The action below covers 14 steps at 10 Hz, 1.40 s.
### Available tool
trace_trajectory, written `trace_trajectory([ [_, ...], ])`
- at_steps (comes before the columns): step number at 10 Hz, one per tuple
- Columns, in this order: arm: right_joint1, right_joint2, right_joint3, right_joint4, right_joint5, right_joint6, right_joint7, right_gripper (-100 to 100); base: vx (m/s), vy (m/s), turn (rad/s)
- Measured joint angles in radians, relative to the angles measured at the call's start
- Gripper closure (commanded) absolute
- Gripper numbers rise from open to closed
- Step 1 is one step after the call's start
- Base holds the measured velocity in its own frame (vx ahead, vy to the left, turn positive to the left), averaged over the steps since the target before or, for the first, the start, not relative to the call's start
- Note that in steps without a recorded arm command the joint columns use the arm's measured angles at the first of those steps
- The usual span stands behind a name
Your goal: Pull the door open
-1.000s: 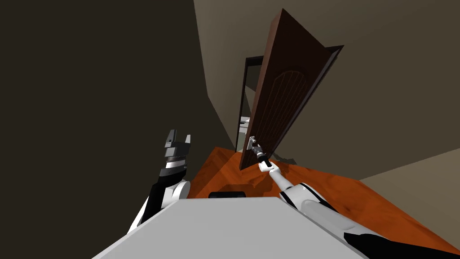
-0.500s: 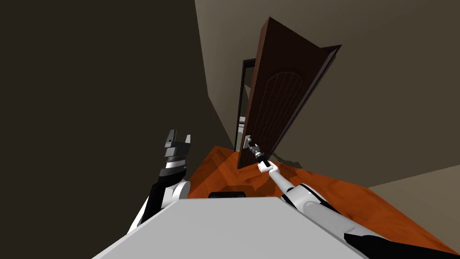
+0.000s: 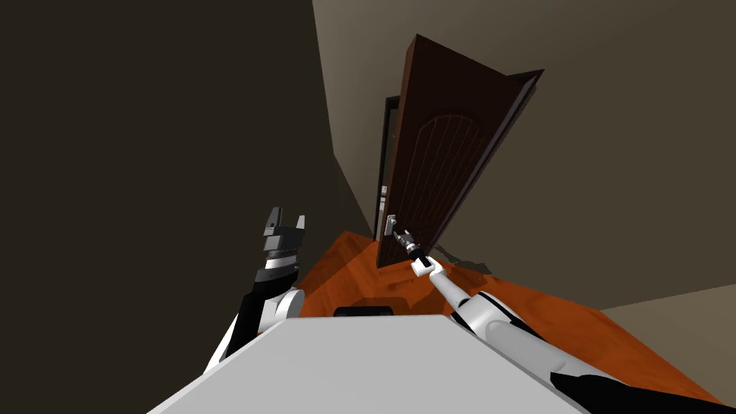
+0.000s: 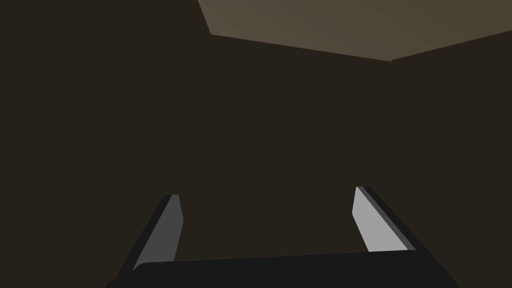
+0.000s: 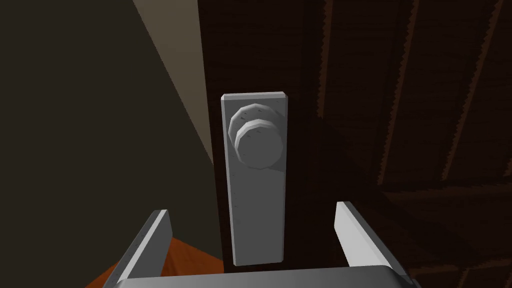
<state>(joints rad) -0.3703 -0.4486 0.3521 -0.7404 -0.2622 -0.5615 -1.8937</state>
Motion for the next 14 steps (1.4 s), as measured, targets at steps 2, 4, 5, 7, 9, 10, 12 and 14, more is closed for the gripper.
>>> trace_trajectory([
  [2, 0.004, -0.007, 0.020, -0.016, 0.008, 0.000, -0.019, -100, -0.048, -0.116, 0.042],
  [4, 0.003, -0.004, 0.017, -0.014, 0.007, 0.001, -0.017, -100, 0.127, -0.010, 0.040],
  [5, 0.002, -0.001, 0.014, -0.012, 0.006, 0.002, -0.012, -100, 0.169, 0.046, 0.034],
  [7, -0.001, 0.008, 0.007, -0.006, 0.003, 0.003, -0.003, -100, 0.226, 0.027, 0.043],
  [9, -0.004, 0.018, -0.003, -0.003, 0.000, 0.005, 0.010, -100, 0.216, 0.026, 0.047],
  [10, -0.005, 0.023, -0.007, 0.000, -0.002, 0.006, 0.017, -100, 0.089, 0.007, 0.009],
  [12, -0.006, 0.023, -0.008, 0.000, -0.002, 0.006, 0.017, 100, -0.019, -0.003, -0.001],
  [14, -0.006, 0.022, -0.008, 0.001, -0.002, 0.008, 0.017, 100, -0.020, -0.005, 0.002],
])
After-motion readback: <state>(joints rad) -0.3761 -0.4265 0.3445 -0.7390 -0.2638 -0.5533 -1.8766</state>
